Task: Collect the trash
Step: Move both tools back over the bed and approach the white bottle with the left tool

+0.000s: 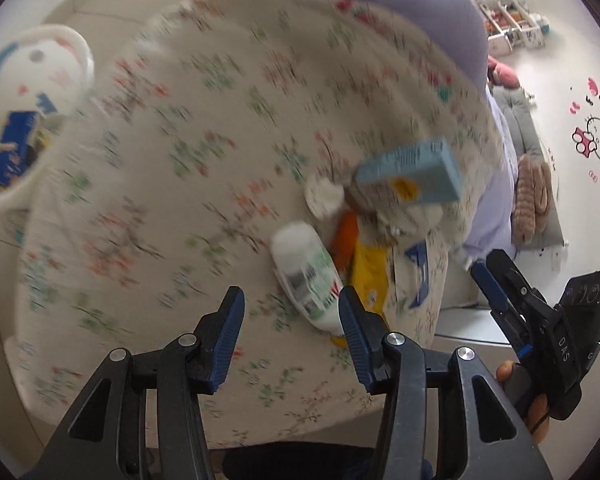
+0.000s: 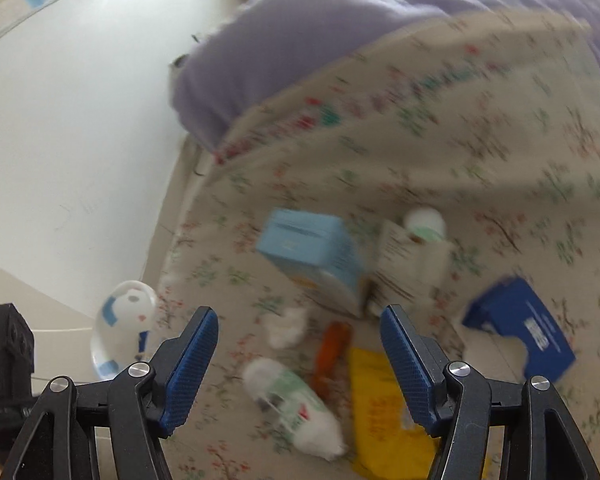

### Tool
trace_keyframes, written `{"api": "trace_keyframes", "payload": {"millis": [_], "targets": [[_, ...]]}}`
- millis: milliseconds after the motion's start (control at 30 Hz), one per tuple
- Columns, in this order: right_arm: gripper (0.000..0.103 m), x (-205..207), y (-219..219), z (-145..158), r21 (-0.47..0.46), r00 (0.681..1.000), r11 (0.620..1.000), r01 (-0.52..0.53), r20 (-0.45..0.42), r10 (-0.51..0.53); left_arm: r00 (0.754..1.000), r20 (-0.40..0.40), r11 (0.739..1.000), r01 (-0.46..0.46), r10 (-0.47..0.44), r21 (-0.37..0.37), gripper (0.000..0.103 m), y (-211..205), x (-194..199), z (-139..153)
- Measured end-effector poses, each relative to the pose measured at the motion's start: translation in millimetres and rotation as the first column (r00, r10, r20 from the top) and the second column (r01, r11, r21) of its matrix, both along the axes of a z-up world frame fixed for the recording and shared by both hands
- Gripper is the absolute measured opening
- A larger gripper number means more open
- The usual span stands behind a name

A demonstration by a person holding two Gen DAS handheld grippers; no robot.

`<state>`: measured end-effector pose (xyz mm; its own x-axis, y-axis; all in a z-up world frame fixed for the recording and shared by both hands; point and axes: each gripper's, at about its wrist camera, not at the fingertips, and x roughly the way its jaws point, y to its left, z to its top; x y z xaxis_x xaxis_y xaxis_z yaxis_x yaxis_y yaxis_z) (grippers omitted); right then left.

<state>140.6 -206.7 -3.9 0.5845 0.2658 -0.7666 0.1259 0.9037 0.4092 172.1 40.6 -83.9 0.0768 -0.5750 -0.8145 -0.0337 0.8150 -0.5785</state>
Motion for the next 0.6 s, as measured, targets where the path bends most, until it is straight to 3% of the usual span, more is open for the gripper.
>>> {"api": "trace_keyframes", "payload": {"millis": [167,367,600], "targets": [[0.072,-2,-18,-13,-0.078,0.998,0.997,-0.010,-0.056,0.005,1.000,-0.020,1.000,0.006,-0.006,0.003,0.052,-36,-3,-18],[0.072,-8,-37,-26,-0.080,0.996,0.997,-0.014,-0.094,0.007,0.998,-0.059,0.999,0.018,-0.016,0.032,0.052,-66,-7,-39],[0.072,-9,-45,-26,-0.080,0.995,0.997,-0.020,-0.102,0.012,0.996,-0.067,0.997,-0.051,0.055,0.063,0.052,-65,-2,-55]]}}
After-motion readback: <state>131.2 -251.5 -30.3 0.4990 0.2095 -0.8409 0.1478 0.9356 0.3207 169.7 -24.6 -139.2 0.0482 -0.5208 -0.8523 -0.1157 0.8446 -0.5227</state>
